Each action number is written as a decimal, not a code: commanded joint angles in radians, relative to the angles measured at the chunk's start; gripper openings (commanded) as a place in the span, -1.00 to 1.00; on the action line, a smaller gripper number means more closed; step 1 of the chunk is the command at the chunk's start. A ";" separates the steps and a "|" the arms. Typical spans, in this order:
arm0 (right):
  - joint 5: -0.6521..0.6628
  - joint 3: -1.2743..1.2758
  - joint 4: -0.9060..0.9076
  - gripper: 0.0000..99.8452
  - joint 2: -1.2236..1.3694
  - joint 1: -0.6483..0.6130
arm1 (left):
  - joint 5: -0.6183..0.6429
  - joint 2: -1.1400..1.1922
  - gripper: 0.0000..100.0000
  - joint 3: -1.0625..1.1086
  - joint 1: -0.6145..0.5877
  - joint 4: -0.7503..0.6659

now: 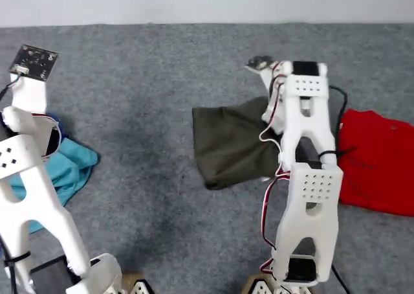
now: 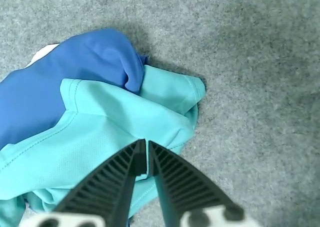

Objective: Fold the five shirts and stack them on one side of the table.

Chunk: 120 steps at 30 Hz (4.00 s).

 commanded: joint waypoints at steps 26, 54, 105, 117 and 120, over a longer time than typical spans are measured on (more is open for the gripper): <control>-0.358 -0.120 0.079 -0.50 -0.214 -0.042 | -0.005 -0.040 -0.97 -0.005 -0.002 -0.015; -1.499 0.414 -0.140 -0.01 -0.392 -0.217 | -0.006 -0.041 -0.97 -0.010 -0.005 -0.009; -0.370 0.376 0.041 -0.98 -0.691 0.266 | -0.006 -0.041 -0.97 -0.010 -0.003 -0.008; -0.127 0.376 0.039 -0.98 -0.704 0.512 | -0.006 -0.041 -0.97 -0.010 -0.002 -0.011; -0.060 0.381 0.031 -0.98 -0.702 0.558 | -0.008 -0.041 -0.97 -0.010 -0.002 -0.012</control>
